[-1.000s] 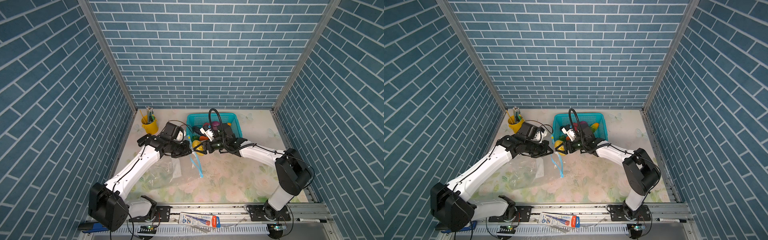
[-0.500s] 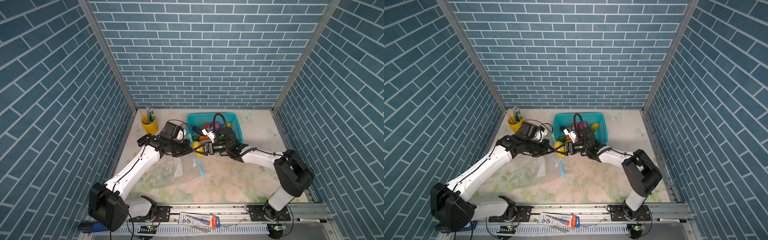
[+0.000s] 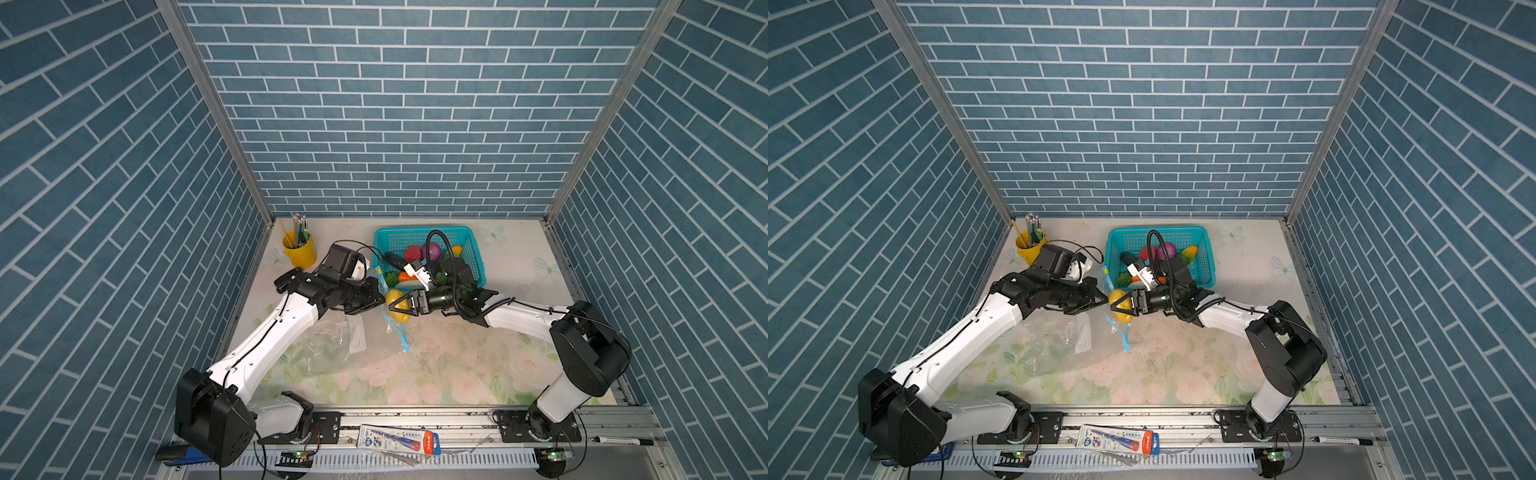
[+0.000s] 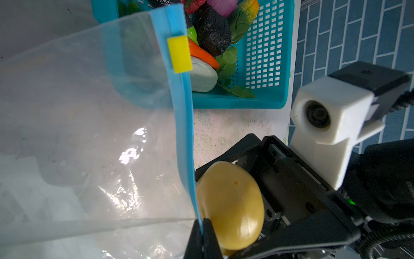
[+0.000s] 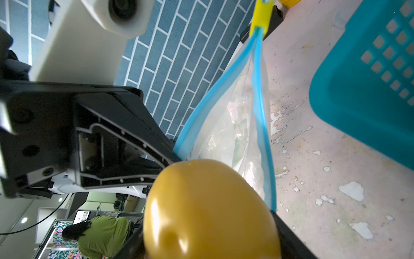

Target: Place the food in the zip-top bag and seal the zipper

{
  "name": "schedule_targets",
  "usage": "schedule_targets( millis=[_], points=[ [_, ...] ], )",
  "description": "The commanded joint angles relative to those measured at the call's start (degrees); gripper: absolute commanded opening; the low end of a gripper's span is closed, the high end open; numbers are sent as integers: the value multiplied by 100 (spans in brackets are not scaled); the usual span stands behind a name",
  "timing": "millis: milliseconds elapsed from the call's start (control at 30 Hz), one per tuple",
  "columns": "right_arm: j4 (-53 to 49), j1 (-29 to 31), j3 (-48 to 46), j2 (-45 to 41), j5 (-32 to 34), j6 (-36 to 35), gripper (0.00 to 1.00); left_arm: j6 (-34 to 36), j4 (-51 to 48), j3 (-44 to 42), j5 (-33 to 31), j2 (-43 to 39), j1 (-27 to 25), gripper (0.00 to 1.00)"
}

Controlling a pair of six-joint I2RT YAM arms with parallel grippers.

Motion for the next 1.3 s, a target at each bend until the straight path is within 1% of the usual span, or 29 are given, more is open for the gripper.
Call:
schedule_targets(
  millis=[0, 167, 500, 833, 967, 1033, 1133, 1267],
  points=[
    [-376, 106, 362, 189, -298, -176, 0, -140, 409, -104, 319, -119, -14, 0],
    [-633, 120, 593, 426, -485, -273, 0, -237, 525, -165, 394, -164, -21, 0],
    [-926, 115, 850, 578, -561, -453, 0, -483, 897, -301, 631, -145, -15, 0],
    [-1386, 114, 1007, 588, -386, -638, 37, -572, 1034, -408, 678, -169, -17, 0],
    [-1466, 118, 1035, 586, -306, -636, 46, -574, 1038, -416, 670, -162, -14, 0],
    [-1559, 114, 1068, 579, -256, -644, 56, -574, 1035, -433, 669, -162, -13, 0],
    [-1741, 116, 1115, 562, -180, -718, 63, -577, 1042, -454, 647, -171, -15, 0],
    [-1971, 122, 1191, 575, -126, -795, 66, -601, 1093, -504, 643, -154, -14, 0]
  ],
)
